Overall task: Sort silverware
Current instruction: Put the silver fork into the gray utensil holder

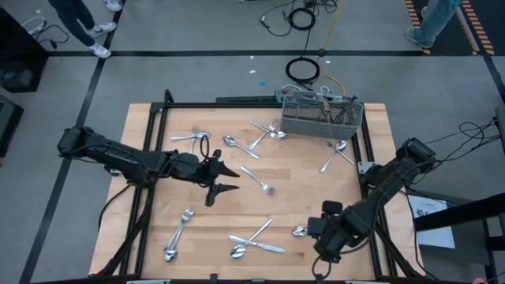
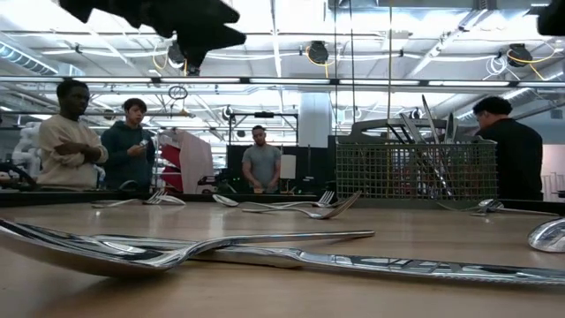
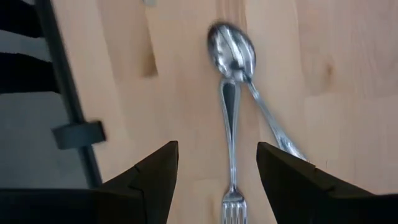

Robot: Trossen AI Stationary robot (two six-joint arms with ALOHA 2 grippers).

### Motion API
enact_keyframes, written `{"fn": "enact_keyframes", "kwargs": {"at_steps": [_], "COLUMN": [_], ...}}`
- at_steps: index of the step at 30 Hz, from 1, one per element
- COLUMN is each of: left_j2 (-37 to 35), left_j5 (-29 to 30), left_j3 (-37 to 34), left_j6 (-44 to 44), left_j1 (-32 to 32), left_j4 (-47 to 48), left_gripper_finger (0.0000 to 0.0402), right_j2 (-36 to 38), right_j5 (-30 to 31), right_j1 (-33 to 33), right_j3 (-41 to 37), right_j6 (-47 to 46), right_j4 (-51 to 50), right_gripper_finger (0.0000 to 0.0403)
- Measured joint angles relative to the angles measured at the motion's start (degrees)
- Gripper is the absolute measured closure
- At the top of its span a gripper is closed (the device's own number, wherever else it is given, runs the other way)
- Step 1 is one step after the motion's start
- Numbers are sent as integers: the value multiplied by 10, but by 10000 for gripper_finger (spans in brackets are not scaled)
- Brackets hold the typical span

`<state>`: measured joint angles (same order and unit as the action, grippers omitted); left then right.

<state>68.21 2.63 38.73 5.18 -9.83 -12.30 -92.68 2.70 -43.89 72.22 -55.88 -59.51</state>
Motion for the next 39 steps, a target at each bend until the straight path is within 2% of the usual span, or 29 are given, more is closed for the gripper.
{"fn": "enact_keyframes", "kwargs": {"at_steps": [9,15,17,20,22,25,29,31,33,39], "left_j2": [7,8,8,8,8,8,8,8,8,8], "left_j5": [-12,-14,-14,-14,-14,-14,-10,-10,-9,-8], "left_j3": [29,31,31,31,31,31,31,31,31,31], "left_j6": [0,5,10,29,33,34,30,30,26,-1], "left_j1": [21,22,22,22,22,23,23,23,23,23], "left_j4": [-10,-7,-6,-3,-2,-1,0,0,0,18], "left_gripper_finger": [210,210,210,210,210,210,210,210,210,210], "right_j2": [0,0,0,2,8,12,13,13,13,13], "right_j5": [-29,-30,-48,-99,-125,-149,-152,-150,-149,-130], "right_j1": [-39,-44,-45,-44,-44,-45,-46,-46,-46,-31], "right_j3": [-108,-153,-160,-163,-162,-162,-162,-162,-162,-162], "right_j6": [-22,-22,-42,-118,-206,-365,-623,-717,-752,-769], "right_j4": [77,89,87,85,86,92,94,99,100,108], "right_gripper_finger": [216,227,227,227,227,227,227,227,227,227]}}
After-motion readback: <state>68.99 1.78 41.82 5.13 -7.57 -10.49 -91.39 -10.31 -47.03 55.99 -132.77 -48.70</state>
